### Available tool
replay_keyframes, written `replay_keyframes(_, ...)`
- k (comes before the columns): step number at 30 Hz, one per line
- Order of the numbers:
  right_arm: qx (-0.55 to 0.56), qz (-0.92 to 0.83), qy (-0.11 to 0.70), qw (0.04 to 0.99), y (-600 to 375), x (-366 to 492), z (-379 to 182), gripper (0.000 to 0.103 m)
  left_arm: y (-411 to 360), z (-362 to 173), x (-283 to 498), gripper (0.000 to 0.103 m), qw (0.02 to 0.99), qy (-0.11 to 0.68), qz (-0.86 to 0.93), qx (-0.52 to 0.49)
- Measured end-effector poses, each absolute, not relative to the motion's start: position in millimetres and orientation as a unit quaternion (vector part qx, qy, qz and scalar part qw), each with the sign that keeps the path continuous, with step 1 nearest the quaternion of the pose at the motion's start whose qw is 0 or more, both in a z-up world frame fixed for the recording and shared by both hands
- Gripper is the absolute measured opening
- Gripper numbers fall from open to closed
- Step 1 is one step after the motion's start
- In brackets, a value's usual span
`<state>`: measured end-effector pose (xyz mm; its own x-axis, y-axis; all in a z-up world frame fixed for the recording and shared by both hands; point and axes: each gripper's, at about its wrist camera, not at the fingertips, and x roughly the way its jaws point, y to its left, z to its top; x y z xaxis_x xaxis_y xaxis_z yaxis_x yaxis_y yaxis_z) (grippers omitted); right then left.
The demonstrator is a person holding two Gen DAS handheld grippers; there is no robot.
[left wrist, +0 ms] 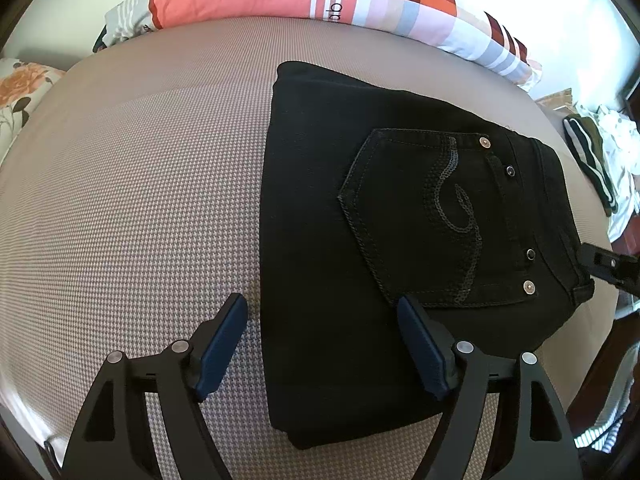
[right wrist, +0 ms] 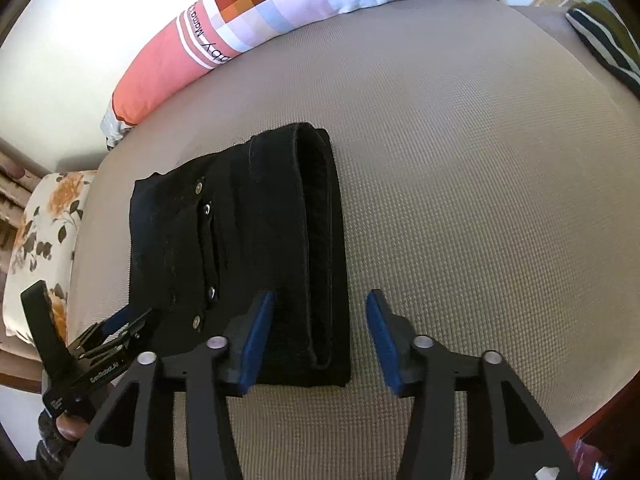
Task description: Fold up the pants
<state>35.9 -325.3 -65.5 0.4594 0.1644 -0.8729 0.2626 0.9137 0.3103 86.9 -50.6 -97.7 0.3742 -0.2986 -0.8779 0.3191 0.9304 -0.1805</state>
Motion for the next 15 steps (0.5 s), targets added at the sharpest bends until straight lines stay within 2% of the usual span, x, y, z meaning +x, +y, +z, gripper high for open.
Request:
replay_keyframes(6, 0.201, -0.024, 0.524, 0.828, -325, 51, -68, 0.049, -51, -97, 91, 0.078, 0.823, 0.536, -0.189, 0.01)
replay_keyframes(15, 0.2, -0.012, 0.532, 0.823, -335, 62, -80, 0.055, -50, -91, 101, 0.078, 0.812, 0.548, -0.201, 0.009)
